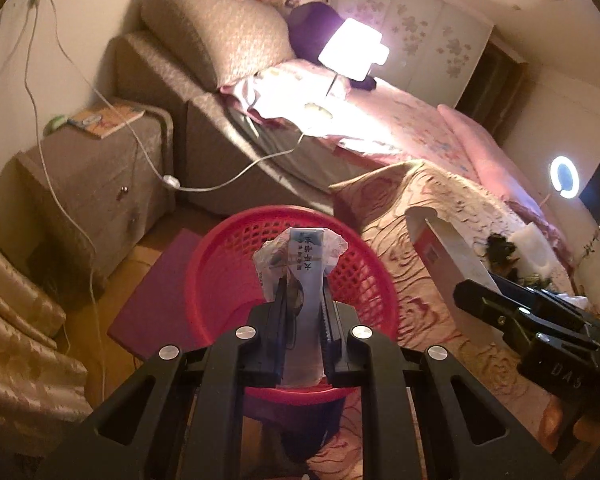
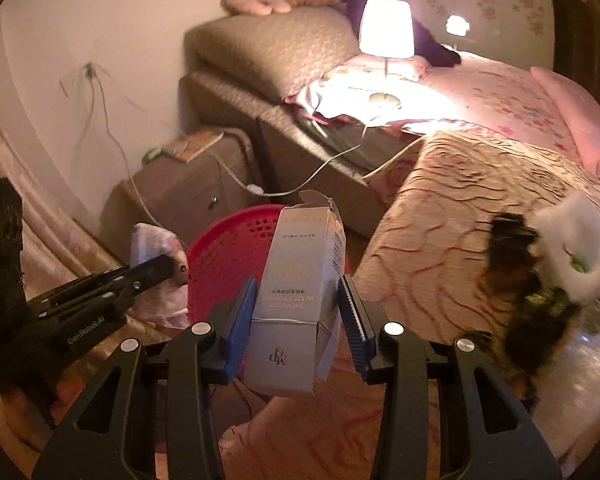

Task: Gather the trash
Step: 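Carry the bottle in the left tool over the basket and release while the right tool drops the box in, then move both open tools back over the trash on the bed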

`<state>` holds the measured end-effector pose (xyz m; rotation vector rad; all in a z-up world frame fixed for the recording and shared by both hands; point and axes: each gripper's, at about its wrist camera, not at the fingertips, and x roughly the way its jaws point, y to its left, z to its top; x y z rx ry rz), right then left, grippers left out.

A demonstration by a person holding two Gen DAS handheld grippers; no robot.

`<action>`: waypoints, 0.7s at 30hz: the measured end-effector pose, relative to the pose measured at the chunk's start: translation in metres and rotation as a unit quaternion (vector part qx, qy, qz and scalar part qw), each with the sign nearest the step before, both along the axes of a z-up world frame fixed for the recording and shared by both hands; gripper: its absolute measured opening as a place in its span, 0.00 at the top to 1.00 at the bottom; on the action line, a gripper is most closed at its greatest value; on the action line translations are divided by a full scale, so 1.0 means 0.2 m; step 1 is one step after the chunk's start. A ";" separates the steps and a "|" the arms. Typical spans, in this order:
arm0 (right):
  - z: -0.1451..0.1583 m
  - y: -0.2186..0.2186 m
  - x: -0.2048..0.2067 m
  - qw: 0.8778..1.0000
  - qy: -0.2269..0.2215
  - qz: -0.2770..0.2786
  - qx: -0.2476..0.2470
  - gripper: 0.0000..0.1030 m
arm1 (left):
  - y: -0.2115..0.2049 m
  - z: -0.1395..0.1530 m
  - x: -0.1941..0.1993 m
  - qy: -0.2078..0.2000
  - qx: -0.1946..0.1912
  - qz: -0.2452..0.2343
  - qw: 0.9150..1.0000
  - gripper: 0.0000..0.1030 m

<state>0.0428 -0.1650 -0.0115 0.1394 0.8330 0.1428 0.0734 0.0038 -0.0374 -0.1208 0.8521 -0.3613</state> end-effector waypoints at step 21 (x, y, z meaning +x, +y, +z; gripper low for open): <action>-0.06 -0.01 0.01 1.000 0.009 -0.024 0.005 0.36 | 0.03 -0.03 0.01 -0.005 0.022 0.014 1.000 0.41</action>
